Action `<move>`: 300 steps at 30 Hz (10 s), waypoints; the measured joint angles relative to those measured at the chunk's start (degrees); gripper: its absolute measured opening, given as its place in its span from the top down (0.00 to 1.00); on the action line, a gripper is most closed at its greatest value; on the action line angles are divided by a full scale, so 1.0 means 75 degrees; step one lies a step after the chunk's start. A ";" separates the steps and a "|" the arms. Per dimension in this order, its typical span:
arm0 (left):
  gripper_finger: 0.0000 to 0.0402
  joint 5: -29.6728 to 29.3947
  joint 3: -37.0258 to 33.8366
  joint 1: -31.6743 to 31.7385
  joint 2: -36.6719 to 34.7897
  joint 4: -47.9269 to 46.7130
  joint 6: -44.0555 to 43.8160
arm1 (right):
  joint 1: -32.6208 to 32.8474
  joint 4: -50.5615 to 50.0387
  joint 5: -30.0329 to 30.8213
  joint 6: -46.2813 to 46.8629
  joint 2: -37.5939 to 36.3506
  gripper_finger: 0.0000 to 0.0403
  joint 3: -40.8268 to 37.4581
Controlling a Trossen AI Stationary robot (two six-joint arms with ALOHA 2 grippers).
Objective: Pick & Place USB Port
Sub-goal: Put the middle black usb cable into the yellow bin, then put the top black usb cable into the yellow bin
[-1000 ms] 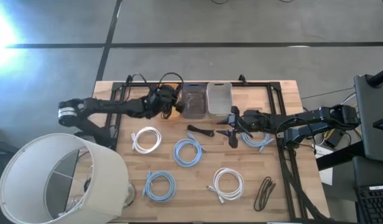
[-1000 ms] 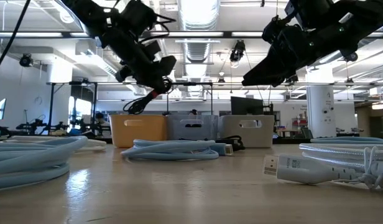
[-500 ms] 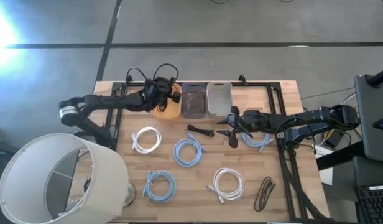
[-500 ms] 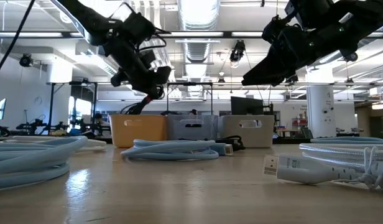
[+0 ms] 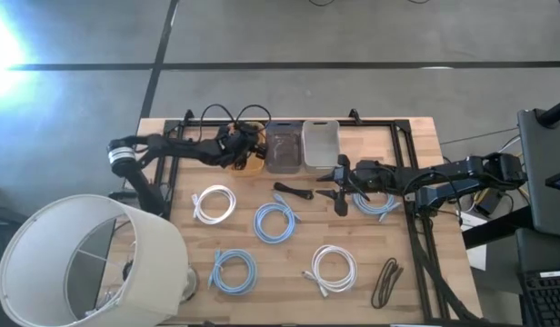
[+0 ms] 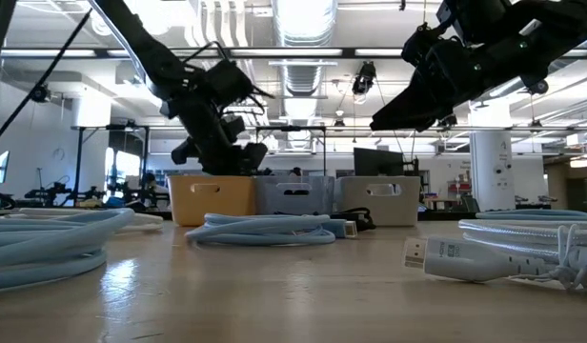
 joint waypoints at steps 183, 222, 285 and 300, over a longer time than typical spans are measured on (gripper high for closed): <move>0.61 0.2576 -0.1845 -0.3818 -0.2301 0.0957 0.3938 | 0.0664 -0.1862 0.0300 0.0539 0.4202 0.86 0.3775; 0.87 0.2695 -0.1874 -0.3795 -0.2292 0.0483 0.4336 | 0.0764 -0.1836 0.0003 -0.0338 0.4197 0.85 0.4292; 0.85 0.0468 -0.1161 -0.0819 -0.2301 -0.0592 -0.0322 | 0.0784 -0.5744 0.1195 0.1346 0.3019 0.64 0.4164; 0.85 0.0883 -0.1752 -0.0702 -0.2301 -0.0789 -0.1131 | 0.0784 -0.5744 0.1183 0.1346 0.3019 0.67 0.4164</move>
